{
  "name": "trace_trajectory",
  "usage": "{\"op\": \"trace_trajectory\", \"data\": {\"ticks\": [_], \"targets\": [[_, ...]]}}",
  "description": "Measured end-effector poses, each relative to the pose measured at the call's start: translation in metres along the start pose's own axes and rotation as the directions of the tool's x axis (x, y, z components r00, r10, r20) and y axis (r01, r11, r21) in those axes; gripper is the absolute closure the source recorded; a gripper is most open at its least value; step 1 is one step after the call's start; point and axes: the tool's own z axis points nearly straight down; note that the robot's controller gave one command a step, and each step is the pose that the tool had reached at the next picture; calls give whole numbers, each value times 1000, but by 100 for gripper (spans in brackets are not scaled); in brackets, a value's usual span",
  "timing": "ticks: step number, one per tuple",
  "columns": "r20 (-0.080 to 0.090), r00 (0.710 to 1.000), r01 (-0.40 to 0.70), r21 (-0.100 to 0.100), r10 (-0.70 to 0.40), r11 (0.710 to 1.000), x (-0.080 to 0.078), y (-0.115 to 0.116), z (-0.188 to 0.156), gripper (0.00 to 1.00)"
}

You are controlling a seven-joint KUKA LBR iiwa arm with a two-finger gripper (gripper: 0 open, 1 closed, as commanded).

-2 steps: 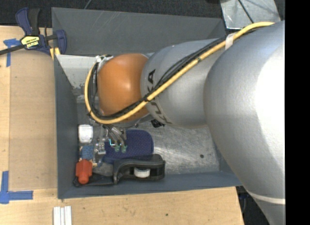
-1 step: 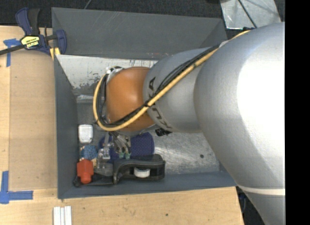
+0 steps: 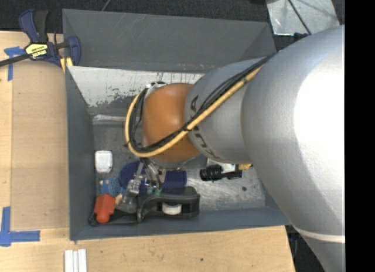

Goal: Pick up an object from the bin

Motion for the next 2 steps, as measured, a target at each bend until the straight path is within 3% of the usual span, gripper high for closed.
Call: {"op": "trace_trajectory", "data": {"ticks": [1, 2], "targets": [[1, 1000, -17, -1, 17, 1000, 14, 0, -4, 0], [4, 953, -302, -14, 302, 953, -4, -10, 26, 0]]}}
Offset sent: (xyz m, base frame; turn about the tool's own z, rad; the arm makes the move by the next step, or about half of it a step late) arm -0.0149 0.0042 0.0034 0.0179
